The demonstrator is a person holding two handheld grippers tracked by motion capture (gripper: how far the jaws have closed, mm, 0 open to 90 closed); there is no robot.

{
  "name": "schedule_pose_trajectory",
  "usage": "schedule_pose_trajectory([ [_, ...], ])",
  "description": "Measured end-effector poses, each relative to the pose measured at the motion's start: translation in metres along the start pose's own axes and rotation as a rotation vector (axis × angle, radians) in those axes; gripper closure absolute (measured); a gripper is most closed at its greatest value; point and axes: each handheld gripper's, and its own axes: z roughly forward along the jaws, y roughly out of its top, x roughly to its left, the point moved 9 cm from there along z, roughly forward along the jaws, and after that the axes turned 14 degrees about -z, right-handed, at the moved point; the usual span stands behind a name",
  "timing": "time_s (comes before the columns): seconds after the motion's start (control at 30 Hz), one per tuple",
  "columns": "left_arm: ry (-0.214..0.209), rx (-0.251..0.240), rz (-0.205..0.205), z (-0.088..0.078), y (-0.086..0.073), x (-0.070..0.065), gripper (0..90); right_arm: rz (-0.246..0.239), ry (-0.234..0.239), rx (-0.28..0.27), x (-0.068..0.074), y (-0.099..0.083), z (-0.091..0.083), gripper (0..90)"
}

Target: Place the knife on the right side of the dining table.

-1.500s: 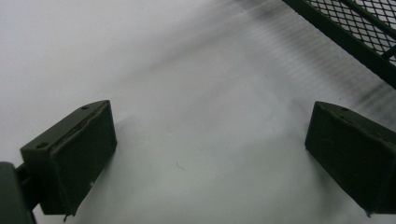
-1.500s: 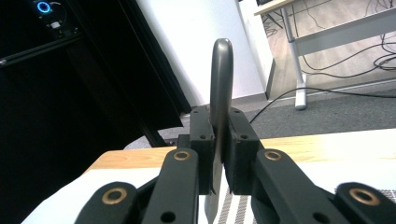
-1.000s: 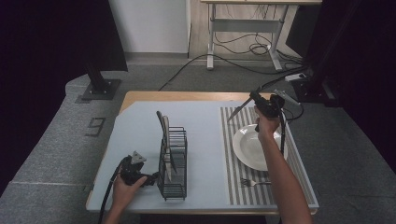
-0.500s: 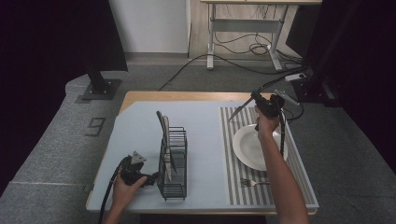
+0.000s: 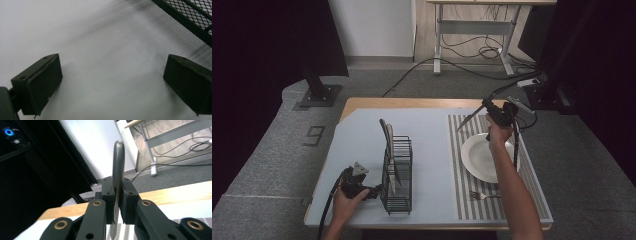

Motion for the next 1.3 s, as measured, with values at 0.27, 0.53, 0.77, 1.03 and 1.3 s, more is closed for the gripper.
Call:
schedule_pose_trajectory([
  [0.27, 0.000, 0.000, 0.000, 0.000, 0.000, 0.000, 1.3, 0.045, -0.024, 0.009, -0.015, -0.004, -0.001, 82.3],
  [0.53, 0.000, 0.001, 0.001, 0.000, 0.000, 0.000, 1.3, 0.042, -0.080, 0.042, -0.034, -0.014, -0.006, 79.3],
  [0.77, 0.001, -0.001, 0.001, 0.000, 0.000, 0.000, 1.3, 0.065, -0.098, 0.056, -0.046, -0.021, -0.009, 77.9],
  [1.03, 0.001, 0.000, 0.001, 0.000, 0.000, 0.000, 1.3, 0.061, -0.136, 0.093, -0.056, -0.029, -0.010, 75.4],
  [1.3, 0.001, 0.000, 0.001, 0.000, 0.000, 0.000, 1.3, 0.078, -0.150, 0.113, -0.063, -0.035, -0.011, 74.1],
])
